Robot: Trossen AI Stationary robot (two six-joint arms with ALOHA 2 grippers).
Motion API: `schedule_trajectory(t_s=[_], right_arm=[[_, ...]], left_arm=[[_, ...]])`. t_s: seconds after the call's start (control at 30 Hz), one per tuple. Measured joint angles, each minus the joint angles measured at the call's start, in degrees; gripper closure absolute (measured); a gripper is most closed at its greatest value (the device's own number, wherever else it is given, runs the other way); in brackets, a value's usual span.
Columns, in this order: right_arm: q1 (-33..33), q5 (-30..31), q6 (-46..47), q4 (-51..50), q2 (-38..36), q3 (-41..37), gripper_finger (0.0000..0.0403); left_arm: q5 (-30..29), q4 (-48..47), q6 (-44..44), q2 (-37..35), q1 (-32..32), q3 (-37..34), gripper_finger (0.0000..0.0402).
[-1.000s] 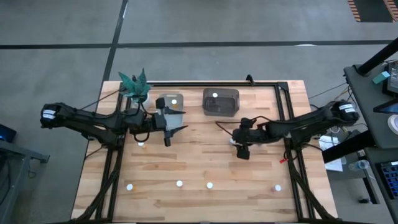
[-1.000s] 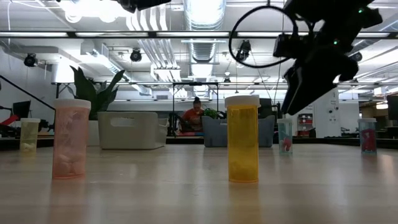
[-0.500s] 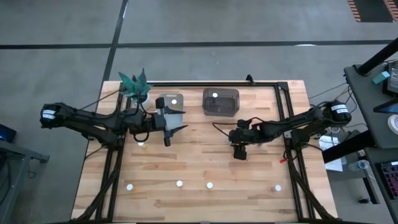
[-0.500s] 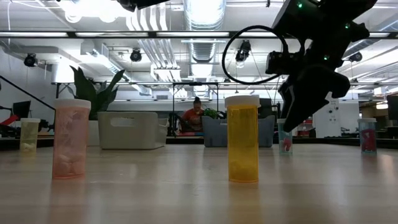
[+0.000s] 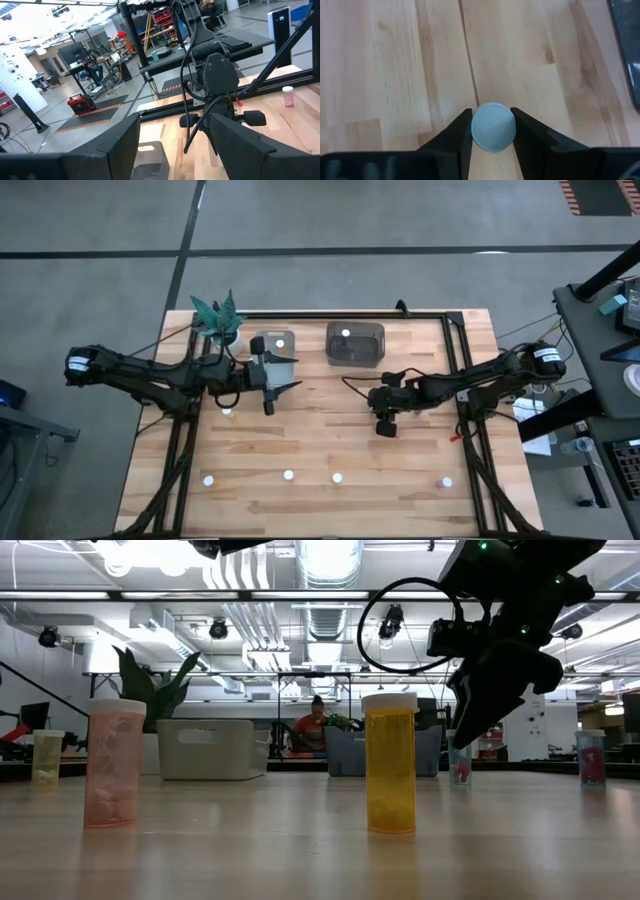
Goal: Pick and place medicine bottles into bin by pill shape (circle, oval)
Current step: Put the left blue capsule bottle into the black bin
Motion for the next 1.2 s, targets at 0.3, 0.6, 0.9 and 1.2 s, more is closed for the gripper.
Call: schedule_trajectory(t_s=[0.3,0.6,0.9,1.2], right_arm=[[-1.6,-0.1,-1.4,-3.5,0.0,9.1,0.0286],[-11.5,-0.3,-11.9,-7.9,0.8,20.6,0.0289],[-27.3,-8.4,-20.2,-7.7,4.4,23.4,0.0289],[-38.3,-10.9,-26.6,-5.2,12.3,22.3,0.029]], left_arm=[[0.0,0.0,-0.2,0.0,0.0,0.0,0.0175],[0.0,0.0,-0.2,0.0,0.0,0.0,0.0175],[0.0,0.0,-0.2,0.0,0.0,0.0,0.0175],[0.0,0.0,-0.2,0.0,0.0,0.0,0.0175]])
